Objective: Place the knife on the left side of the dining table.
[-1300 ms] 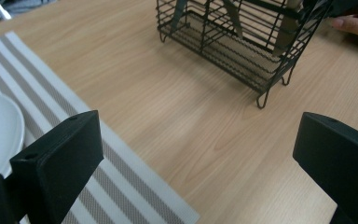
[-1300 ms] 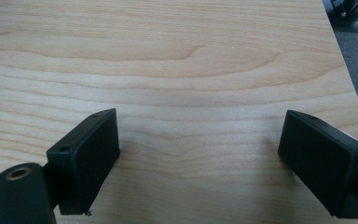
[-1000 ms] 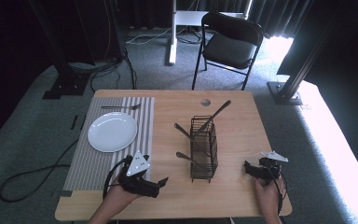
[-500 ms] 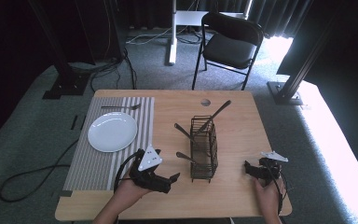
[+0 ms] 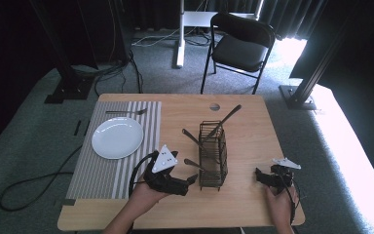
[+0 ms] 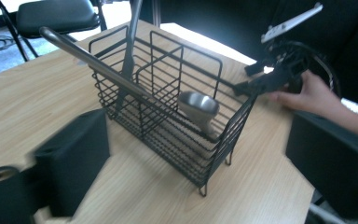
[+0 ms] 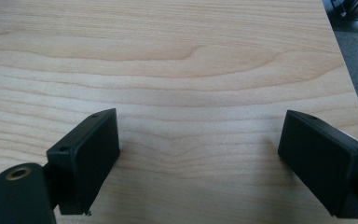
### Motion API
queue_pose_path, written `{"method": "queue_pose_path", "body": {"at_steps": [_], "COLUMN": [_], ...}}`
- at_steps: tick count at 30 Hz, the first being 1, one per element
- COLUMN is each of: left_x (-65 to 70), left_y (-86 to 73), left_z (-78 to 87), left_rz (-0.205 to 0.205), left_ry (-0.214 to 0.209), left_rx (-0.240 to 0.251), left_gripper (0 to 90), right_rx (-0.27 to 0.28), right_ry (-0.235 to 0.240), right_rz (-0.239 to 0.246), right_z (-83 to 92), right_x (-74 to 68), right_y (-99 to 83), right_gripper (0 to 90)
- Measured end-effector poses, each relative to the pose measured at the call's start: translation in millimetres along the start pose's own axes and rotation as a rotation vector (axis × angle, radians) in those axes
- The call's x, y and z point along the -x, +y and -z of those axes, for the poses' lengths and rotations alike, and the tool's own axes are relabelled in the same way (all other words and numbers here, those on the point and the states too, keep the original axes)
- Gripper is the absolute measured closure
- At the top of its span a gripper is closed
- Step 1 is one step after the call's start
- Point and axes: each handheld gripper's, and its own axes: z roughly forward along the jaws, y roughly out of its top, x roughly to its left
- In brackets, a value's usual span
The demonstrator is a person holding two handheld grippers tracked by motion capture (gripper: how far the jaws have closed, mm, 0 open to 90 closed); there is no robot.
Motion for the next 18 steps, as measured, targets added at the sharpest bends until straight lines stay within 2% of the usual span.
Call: {"method": "queue_pose_path", "body": {"at_steps": [2, 3, 9, 11, 13, 18], "left_x": [0.6, 0.6, 0.3, -0.3, -1.5, 0.0], "left_y": [0.2, 0.2, -2.5, -3.9, -4.6, -4.7], "left_z": [-2.5, -2.5, -9.4, -9.7, -9.8, -11.9], "left_rz": [0.01, 0.01, 0.054, 0.066, 0.078, 0.081], "left_ry": [-0.006, -0.006, -0.024, -0.008, -0.015, -0.015], "left_rx": [0.003, 0.003, -0.006, -0.001, 0.001, 0.009], "left_gripper": [15.6, 21.4, 34.0, 39.3, 44.3, 54.9], "right_rx": [0.0, 0.0, 0.0, 0.0, 0.0, 0.0], "right_ry": [0.0, 0.0, 0.0, 0.0, 0.0, 0.0], "right_rz": [0.0, 0.0, 0.0, 0.0, 0.0, 0.0], "right_z": [0.0, 0.0, 0.0, 0.0, 0.0, 0.0], "right_x": [0.0, 0.0, 0.0, 0.0, 0.0, 0.0], "right_y": [0.0, 0.0, 0.0, 0.0, 0.0, 0.0], "right_gripper": [11.8, 11.9, 11.9, 11.9, 11.9, 11.9]}}
